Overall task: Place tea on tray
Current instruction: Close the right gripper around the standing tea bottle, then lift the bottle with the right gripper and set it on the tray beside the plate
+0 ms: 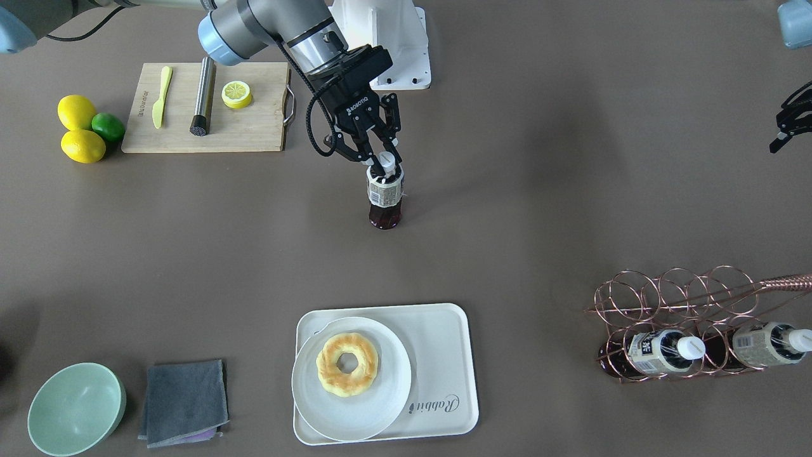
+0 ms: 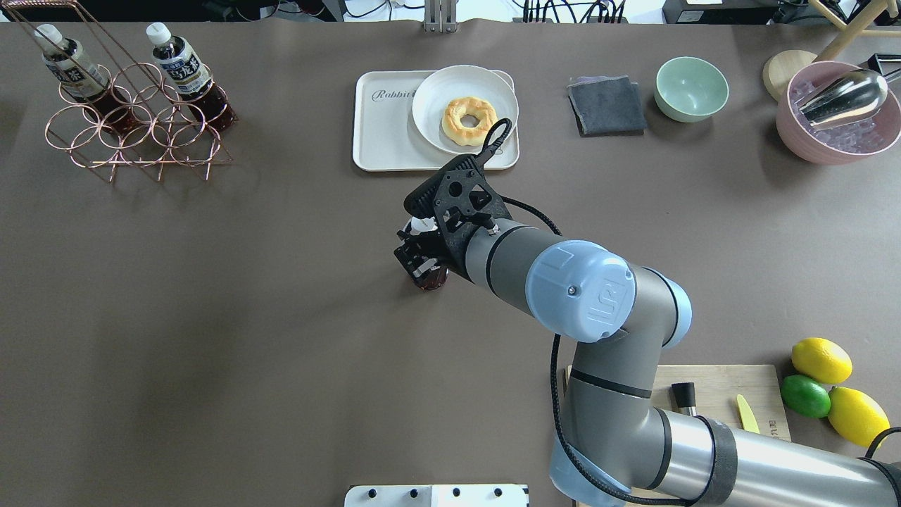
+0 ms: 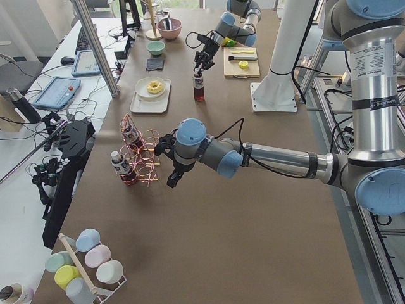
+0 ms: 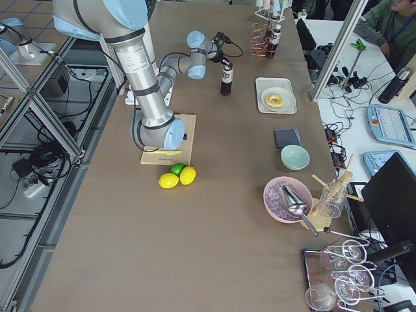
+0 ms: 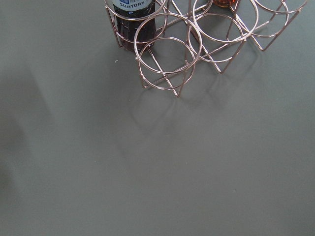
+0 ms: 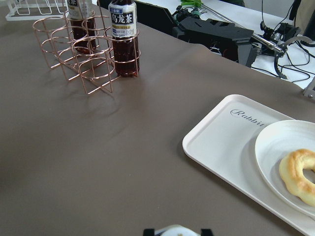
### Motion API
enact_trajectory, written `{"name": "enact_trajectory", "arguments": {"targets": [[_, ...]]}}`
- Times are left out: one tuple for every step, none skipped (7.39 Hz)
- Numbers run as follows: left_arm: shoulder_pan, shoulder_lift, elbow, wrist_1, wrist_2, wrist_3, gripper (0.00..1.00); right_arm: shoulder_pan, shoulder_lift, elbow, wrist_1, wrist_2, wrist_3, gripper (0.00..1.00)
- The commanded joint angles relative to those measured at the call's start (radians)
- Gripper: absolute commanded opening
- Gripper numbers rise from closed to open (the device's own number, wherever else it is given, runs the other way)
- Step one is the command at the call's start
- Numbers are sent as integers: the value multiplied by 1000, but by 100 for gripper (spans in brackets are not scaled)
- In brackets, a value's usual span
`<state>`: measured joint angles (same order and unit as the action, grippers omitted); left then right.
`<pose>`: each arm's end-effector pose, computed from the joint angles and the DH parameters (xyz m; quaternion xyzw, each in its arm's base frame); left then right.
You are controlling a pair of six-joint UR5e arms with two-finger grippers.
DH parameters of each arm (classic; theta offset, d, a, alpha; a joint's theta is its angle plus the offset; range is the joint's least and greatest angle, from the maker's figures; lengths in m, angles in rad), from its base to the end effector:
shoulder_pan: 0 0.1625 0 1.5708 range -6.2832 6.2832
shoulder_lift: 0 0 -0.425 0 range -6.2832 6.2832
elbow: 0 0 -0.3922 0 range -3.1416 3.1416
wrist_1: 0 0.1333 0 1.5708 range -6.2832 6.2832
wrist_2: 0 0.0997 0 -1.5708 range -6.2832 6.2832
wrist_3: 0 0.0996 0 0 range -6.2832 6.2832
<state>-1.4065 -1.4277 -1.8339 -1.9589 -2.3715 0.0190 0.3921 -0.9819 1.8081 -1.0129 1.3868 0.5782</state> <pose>0.0126 -0.4537 0.5483 0.2035 0.3930 0.1791 0.8787 -0.5119 -0.3756 0.1477 0.4601 -0.4440 -0.1708 0.7497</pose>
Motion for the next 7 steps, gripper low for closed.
{"name": "enact_trajectory", "arguments": {"targets": [[0, 1, -5, 0, 0, -1, 98, 46, 67, 0, -7, 8, 18, 0], [0, 1, -5, 2, 0, -1, 98, 75, 90, -1, -9, 11, 31, 0], [-5, 3, -4, 17, -9, -10, 98, 106, 116, -24, -10, 14, 43, 0], [-41, 9, 20, 102, -31, -30, 98, 132, 156, -80, -10, 18, 60, 0], [-116, 4, 21, 212, -34, -37, 98, 160, 208, -149, -9, 38, 83, 0], [-147, -5, 16, 282, -32, -36, 98, 183, 251, -218, -6, 46, 84, 0], [-158, 3, 18, 279, -26, -33, 98, 206, 303, -299, -3, 60, 101, 0]]}}
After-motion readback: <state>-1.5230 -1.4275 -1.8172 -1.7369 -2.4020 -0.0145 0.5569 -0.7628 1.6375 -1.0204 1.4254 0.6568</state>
